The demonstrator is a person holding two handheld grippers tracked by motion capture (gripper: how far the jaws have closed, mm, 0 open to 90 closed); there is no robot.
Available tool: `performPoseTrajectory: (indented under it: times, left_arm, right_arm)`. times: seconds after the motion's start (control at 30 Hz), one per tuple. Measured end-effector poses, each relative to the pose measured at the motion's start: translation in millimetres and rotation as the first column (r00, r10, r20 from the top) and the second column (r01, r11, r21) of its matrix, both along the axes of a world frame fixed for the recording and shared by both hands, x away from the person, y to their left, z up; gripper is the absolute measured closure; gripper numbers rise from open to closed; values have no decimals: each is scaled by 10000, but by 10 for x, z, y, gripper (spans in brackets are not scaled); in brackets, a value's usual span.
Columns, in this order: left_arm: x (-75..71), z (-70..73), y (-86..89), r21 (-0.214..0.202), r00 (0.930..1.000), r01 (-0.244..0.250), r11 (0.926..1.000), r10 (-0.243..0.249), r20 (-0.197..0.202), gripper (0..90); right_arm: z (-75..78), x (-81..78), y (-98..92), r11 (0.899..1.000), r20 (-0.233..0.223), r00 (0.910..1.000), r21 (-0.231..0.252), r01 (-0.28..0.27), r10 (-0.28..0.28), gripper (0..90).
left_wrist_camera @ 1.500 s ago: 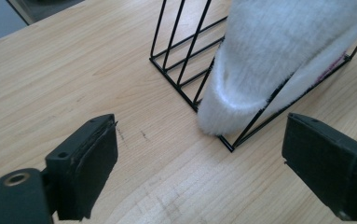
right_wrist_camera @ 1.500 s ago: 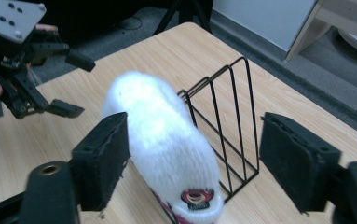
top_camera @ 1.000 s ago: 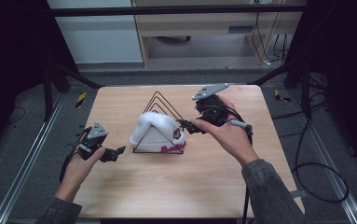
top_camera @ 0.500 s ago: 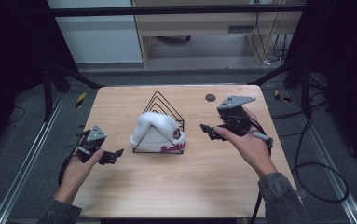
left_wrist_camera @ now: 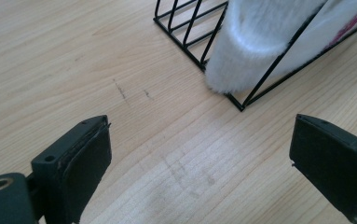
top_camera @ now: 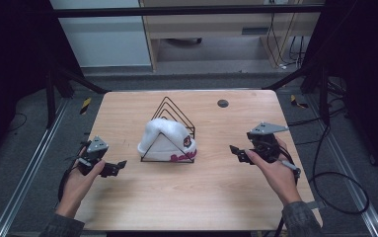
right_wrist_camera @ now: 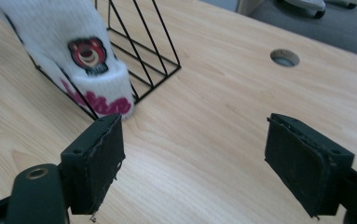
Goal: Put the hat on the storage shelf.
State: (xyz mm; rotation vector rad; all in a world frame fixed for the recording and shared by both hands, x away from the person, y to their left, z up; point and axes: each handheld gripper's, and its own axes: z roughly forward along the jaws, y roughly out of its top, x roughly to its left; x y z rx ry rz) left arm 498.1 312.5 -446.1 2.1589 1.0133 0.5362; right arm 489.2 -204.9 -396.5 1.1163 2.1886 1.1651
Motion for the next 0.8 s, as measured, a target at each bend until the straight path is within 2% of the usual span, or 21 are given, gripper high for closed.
performPoseTrajectory:
  times: [0.07,0.17,0.3,0.47,0.6,0.67,0.73,0.8]
  left_arm:
    - [5,-28,7,14,10000,-13,10000,13,-57,50]
    - [24,-143,34,40,9990,30,10000,-28,-455,50]
    - [41,-231,51,82,9979,41,10000,-36,-654,49]
    - [81,-343,80,13,9963,-168,9999,169,-849,50]
    - [103,-437,99,-83,9937,-223,9997,213,-1104,49]
    - [107,-473,111,-1,9929,-267,9996,265,-1157,50]
    - [114,-504,121,-146,9913,-265,9995,244,-1291,48]
    - [121,-529,122,-109,9911,-277,9996,260,-1309,46]
  right_arm:
    - [-117,-16,-34,10000,-184,9998,30,66,-65,226]
    - [-319,-51,-62,9997,-568,9981,95,238,-232,229]
    - [-608,-98,-83,9989,-1073,9933,147,444,-426,229]
    - [-880,-108,-103,9966,-1362,9872,-84,823,-827,226]
    - [-1016,-68,-104,9922,-1540,9802,-218,1228,-1247,212]
    - [-1060,-45,-102,9903,-1640,9766,-210,1373,-1389,205]
    - [-1106,-28,-90,9883,-1572,9758,-171,1513,-1521,197]
    - [-1122,-22,-83,9864,-1400,9765,-133,1637,-1639,195]
